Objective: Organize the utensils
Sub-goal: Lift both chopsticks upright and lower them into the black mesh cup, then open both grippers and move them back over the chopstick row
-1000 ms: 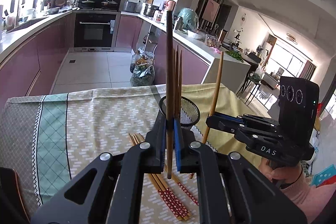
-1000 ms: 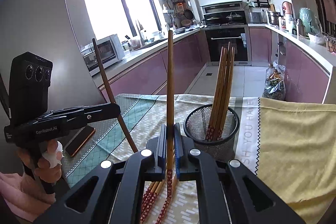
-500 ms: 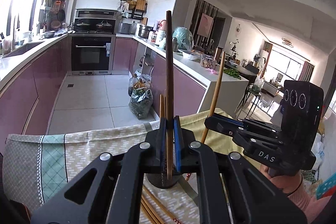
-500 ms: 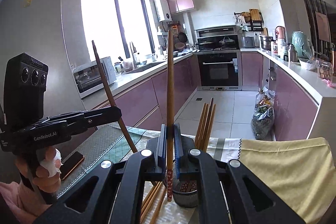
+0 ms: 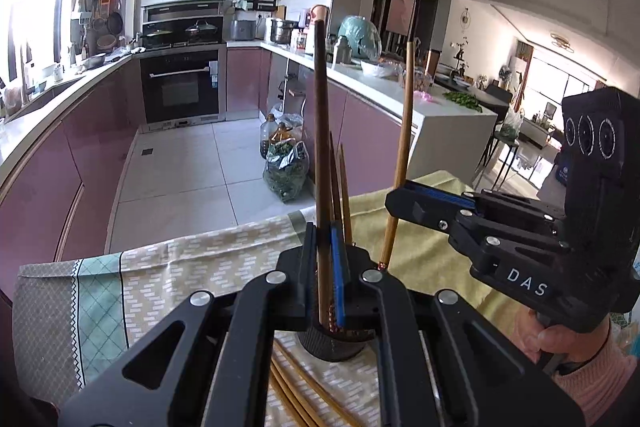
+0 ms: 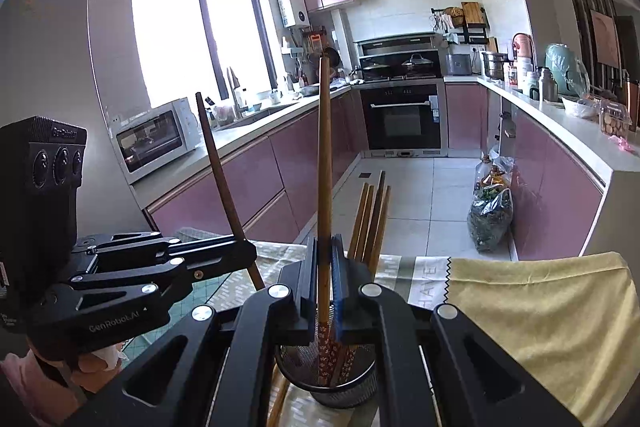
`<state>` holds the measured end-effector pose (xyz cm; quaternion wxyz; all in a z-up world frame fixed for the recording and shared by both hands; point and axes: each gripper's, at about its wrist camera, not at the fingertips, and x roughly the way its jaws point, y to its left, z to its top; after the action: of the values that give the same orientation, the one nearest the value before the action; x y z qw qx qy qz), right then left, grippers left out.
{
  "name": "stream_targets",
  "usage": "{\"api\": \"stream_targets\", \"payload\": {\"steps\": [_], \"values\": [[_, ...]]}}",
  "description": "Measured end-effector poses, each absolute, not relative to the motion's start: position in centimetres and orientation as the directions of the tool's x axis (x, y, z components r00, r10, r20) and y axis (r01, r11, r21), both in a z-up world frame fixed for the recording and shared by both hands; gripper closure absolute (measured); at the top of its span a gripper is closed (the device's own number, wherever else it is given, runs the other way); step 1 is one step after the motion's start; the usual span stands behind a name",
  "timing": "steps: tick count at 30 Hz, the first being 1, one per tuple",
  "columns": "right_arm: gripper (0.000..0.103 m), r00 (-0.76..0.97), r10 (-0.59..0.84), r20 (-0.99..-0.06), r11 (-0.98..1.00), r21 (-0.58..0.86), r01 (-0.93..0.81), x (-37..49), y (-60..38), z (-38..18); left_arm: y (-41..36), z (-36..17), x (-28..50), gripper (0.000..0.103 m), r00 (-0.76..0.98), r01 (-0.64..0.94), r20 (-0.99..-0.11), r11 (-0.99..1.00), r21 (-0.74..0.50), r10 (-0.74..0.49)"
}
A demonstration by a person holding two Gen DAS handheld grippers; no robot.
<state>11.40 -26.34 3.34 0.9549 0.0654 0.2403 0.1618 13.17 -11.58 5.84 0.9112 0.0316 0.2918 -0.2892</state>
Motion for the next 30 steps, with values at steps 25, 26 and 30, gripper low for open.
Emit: {"api": "stream_targets", "payload": {"steps": [25,26,30], "values": [[0.078,0.744,0.308,-0.593,0.951,0.225,-0.215,14.4,-26.4,-1.8,-13.2,0.5,17.4,0.092,0.574,0.521,-0.676,0.843,-0.133,-0.462],[0.078,0.748,0.306,-0.589,0.951,0.219,-0.217,14.4,-26.4,-1.7,-13.0,0.3,17.4,0.091,0.573,0.517,-0.676,0.844,-0.140,-0.463],[0.078,0.748,0.317,-0.583,0.947,0.237,-0.217,13.8,-26.3,-1.9,-12.1,0.0,16.7,0.087,0.584,0.505,-0.664,0.849,-0.152,-0.467]]}}
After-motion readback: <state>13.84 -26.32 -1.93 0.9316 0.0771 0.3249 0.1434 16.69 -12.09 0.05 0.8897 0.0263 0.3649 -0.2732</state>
